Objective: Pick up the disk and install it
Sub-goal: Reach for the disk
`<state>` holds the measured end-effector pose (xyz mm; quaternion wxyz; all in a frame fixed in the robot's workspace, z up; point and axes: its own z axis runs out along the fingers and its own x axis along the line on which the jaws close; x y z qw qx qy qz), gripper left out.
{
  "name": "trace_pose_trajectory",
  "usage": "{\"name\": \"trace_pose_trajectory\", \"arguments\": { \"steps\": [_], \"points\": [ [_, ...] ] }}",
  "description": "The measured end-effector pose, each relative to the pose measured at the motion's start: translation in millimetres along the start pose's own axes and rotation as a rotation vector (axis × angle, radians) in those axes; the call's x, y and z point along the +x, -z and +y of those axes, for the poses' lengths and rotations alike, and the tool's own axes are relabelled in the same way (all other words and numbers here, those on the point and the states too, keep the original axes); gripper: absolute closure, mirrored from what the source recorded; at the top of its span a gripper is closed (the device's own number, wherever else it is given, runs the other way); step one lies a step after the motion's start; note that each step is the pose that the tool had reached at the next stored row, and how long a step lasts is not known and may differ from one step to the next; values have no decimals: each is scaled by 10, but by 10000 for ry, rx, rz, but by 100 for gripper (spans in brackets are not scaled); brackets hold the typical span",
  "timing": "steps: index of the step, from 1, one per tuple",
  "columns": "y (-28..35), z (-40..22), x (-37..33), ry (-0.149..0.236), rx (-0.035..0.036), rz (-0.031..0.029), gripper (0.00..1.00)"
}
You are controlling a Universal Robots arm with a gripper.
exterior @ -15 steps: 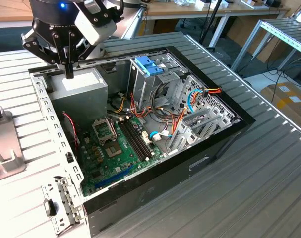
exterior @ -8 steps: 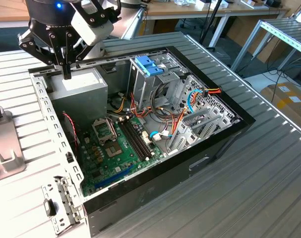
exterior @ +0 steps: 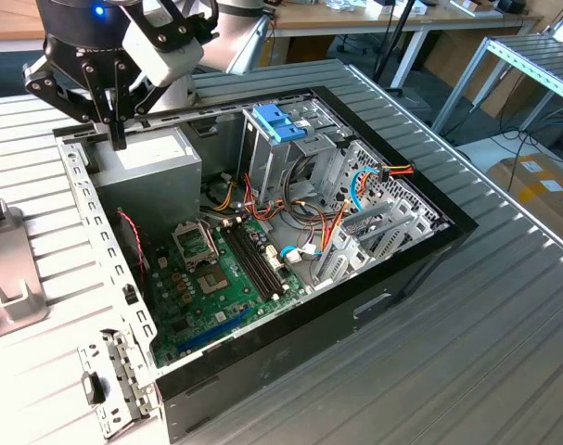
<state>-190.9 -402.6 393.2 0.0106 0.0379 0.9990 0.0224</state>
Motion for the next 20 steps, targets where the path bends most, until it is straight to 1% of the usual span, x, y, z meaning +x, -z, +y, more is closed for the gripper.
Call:
{"name": "trace_pose_trajectory", "arguments": {
  "steps": [18,20],
  "points": [
    [3,-9,124,0,0,0,89],
    [4,-11,147,1,1,0,89]
  ]
}}
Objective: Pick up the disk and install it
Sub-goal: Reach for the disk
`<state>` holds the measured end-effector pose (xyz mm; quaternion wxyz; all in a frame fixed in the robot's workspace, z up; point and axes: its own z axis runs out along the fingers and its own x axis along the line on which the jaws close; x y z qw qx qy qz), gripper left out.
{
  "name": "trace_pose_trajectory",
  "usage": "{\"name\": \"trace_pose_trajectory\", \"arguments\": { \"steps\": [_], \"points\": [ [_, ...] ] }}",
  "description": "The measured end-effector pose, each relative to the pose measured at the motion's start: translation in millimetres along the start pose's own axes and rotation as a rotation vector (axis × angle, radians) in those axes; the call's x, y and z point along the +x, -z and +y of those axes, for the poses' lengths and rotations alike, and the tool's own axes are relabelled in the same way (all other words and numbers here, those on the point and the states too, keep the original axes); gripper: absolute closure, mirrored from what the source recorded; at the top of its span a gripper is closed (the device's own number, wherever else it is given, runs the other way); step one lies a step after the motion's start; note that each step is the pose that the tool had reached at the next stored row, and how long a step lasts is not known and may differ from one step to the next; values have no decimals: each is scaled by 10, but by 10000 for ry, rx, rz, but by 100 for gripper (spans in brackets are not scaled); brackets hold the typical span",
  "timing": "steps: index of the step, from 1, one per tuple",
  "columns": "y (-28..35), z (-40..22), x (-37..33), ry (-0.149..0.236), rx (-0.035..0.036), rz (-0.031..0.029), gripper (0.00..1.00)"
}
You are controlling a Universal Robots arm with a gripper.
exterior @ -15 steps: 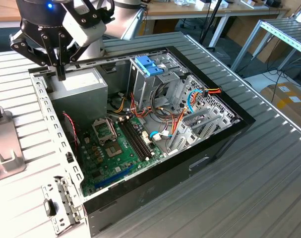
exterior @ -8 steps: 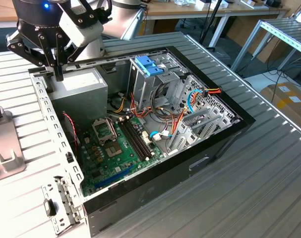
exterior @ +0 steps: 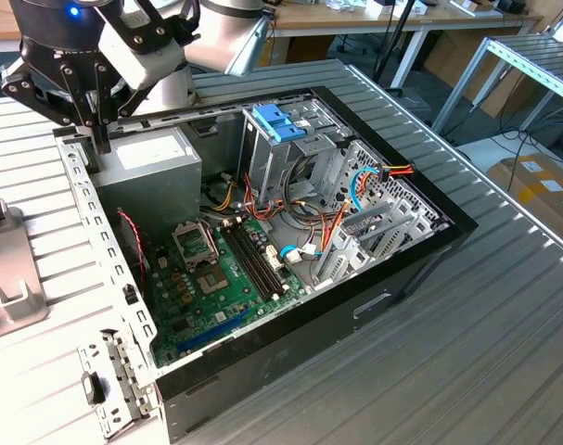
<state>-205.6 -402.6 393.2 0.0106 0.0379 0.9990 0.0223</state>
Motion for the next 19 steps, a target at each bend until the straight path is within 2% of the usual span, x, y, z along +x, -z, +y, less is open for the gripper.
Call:
{"name": "trace_pose_trajectory", "arguments": {
  "steps": [19],
  "points": [
    [4,-12,159,0,0,0,89]
  ]
}}
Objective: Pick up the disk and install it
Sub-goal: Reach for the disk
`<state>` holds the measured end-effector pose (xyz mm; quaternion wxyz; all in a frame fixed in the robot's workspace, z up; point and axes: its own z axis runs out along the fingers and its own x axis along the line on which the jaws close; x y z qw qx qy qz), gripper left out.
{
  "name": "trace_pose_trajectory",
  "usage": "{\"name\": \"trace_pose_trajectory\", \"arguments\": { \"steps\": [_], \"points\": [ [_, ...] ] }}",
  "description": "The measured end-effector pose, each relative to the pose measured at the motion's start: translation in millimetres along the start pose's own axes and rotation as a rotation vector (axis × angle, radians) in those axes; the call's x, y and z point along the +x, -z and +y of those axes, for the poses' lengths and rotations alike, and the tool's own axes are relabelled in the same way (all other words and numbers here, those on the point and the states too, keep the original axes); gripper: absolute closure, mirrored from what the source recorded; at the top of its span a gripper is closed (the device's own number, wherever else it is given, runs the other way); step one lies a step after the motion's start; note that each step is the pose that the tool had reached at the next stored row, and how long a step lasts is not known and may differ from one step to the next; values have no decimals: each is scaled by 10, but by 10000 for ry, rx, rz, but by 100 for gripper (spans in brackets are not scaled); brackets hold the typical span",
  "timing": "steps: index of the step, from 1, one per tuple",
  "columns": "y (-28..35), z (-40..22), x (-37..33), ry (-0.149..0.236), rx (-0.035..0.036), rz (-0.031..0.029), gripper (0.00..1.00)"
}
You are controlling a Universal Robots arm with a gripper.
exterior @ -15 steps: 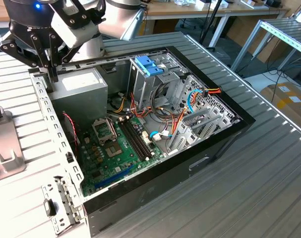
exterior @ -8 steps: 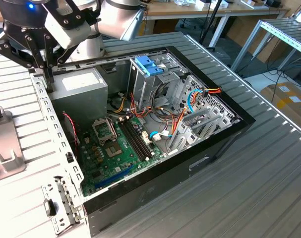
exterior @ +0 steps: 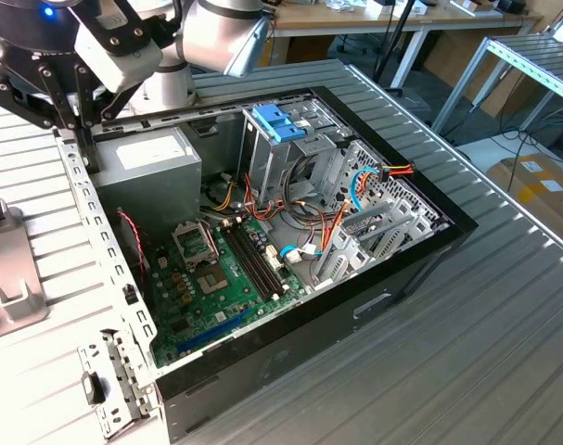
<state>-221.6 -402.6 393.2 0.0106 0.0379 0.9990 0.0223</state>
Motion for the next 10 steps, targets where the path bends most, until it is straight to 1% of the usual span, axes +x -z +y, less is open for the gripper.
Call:
{"name": "trace_pose_trajectory", "arguments": {
  "steps": [10],
  "points": [
    [2,-7,90,-1,0,0,89]
  ]
}}
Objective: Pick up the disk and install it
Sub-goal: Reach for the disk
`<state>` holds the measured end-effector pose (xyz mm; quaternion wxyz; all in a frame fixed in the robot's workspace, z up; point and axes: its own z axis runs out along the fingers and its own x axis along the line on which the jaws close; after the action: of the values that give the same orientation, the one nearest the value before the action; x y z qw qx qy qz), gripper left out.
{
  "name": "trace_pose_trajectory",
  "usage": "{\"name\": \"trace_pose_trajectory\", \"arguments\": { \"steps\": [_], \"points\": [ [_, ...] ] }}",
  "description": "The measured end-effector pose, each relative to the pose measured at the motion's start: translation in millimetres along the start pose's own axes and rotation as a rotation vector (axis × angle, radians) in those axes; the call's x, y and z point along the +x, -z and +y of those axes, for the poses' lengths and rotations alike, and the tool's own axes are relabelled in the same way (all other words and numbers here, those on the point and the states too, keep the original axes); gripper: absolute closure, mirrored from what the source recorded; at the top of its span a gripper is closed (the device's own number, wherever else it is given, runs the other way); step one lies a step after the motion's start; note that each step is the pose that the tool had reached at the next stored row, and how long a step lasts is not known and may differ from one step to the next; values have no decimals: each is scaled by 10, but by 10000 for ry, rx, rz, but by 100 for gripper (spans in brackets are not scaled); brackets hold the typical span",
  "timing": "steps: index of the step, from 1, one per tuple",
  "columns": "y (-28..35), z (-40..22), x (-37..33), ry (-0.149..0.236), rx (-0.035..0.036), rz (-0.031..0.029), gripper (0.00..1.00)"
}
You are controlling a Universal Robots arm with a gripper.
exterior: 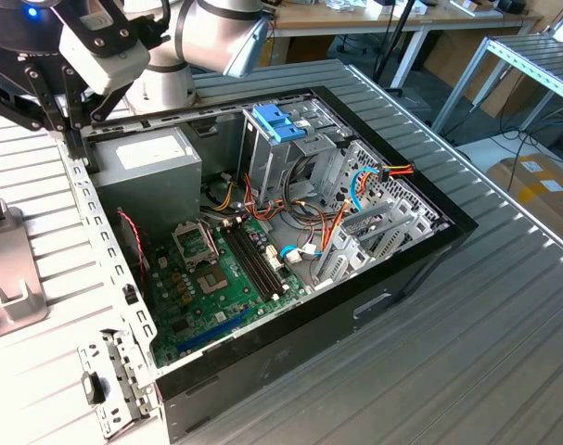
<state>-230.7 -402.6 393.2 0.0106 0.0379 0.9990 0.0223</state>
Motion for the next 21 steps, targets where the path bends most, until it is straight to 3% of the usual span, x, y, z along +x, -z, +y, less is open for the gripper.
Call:
{"name": "trace_pose_trajectory", "arguments": {
  "steps": [21],
  "points": [
    [5,-16,212,0,0,0,89]
  ]
}}
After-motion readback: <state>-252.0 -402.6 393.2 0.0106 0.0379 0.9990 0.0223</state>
